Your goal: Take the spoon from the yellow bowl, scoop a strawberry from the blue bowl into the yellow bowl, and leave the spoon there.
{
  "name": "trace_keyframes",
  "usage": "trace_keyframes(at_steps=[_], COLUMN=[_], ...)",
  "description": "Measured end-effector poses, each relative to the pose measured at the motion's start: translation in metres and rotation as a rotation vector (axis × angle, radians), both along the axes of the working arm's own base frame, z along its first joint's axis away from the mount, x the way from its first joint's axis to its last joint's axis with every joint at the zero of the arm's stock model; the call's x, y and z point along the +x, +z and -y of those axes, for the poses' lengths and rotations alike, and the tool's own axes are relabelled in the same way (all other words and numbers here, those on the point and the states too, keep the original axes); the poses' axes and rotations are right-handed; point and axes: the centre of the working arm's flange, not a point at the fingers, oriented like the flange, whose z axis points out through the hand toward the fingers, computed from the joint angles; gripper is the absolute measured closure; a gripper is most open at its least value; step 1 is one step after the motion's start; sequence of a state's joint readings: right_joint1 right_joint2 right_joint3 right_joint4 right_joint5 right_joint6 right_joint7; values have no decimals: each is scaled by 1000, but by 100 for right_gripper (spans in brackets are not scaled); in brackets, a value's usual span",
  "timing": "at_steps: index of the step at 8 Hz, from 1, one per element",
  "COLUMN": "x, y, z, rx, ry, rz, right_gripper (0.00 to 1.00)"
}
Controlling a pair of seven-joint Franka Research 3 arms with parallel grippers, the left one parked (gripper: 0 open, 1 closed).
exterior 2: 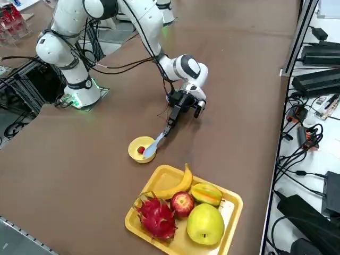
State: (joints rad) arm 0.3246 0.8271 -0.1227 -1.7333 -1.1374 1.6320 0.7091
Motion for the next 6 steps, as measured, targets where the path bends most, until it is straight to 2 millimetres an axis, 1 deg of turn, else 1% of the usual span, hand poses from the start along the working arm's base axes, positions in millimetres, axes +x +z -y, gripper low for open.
trace_keyframes(at_steps=[1, 2, 3, 4, 5, 6], x=[1, 2, 4, 8, 12, 18], y=[1, 2, 3, 5, 10, 20], z=[-1, -2, -7, -21, -37, -53], rx=[2, 4, 16, 49, 99, 164], ry=[1, 3, 7, 2, -19, -51], rz=[3, 6, 12, 23, 28, 27], right_gripper=[63, 43, 25, 4, 0, 0])
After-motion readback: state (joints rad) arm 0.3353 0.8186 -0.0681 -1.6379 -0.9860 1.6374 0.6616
